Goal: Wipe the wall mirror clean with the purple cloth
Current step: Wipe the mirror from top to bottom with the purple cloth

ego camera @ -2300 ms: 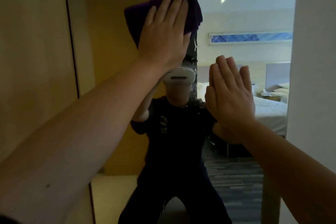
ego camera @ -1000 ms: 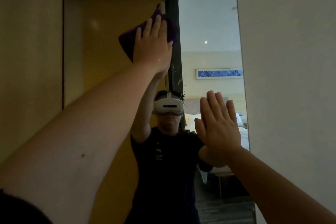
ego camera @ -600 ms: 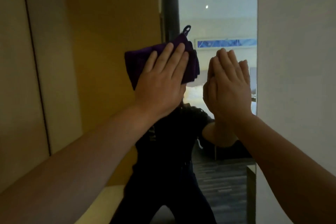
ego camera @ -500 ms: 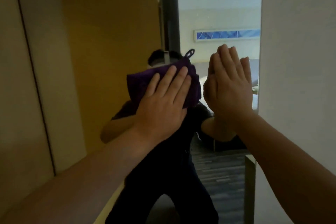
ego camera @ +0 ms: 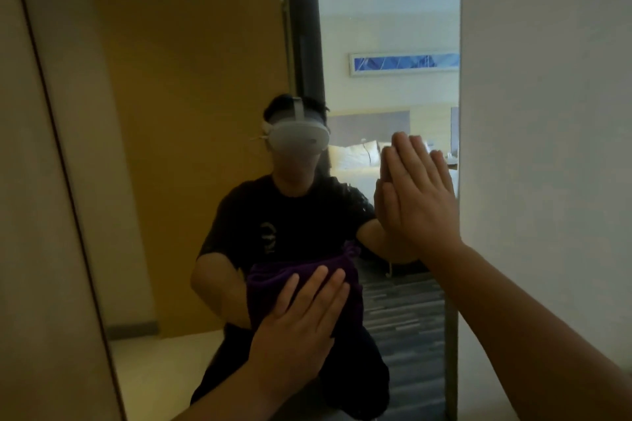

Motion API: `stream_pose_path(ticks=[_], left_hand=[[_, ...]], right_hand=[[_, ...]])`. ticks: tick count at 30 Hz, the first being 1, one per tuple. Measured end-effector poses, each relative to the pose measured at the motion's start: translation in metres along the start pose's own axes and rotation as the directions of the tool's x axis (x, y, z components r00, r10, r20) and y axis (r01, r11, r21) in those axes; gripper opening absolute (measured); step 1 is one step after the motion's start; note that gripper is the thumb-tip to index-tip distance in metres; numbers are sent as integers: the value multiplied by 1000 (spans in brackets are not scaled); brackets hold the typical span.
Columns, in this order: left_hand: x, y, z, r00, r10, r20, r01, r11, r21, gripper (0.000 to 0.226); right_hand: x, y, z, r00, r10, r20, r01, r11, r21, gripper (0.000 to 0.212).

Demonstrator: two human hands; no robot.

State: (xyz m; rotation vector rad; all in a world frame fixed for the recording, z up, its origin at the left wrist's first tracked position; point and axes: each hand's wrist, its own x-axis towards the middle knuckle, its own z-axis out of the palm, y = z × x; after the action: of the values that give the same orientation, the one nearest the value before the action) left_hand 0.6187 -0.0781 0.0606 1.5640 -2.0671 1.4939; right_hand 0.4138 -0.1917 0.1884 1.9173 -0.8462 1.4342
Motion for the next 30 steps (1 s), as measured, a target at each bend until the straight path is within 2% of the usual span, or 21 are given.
stream_pose_path(ticks=[3, 7, 11, 15, 20, 22, 26, 30], left_hand=[[47, -36, -32, 989, -121, -87, 115, 991, -73, 75], [166, -115, -101, 914, -291, -283, 282, 957, -74, 63], [275, -177, -166, 842, -436, -318, 422, 899, -115, 60], [327, -196, -187, 838, -429, -336, 438, 898, -54, 61], [278, -156, -146, 886, -232, -402, 251, 968, -6, 60], [243, -132, -126, 898, -211, -386, 229, 973, 3, 61], [173, -83, -87, 935, -182, -304, 194, 981, 11, 67], [86, -11, -31, 987, -5, -160, 14, 998, 57, 75]], right_hand=[[-6, 10, -5, 1000, -1, -14, 1, 999, -49, 55], [-8, 16, 0, 999, -1, 39, 5, 995, -99, 55], [-9, 21, 6, 999, -37, -27, 35, 995, -88, 51], [-10, 26, 12, 992, -77, -99, 72, 996, -55, 60], [-9, 25, 11, 993, -60, -100, 57, 998, -27, 50], [-10, 24, 10, 994, -44, -98, 43, 999, -7, 50], [-11, 24, 10, 993, -36, -108, 39, 999, 26, 49], [-11, 28, 11, 992, -63, -106, 64, 998, 9, 51]])
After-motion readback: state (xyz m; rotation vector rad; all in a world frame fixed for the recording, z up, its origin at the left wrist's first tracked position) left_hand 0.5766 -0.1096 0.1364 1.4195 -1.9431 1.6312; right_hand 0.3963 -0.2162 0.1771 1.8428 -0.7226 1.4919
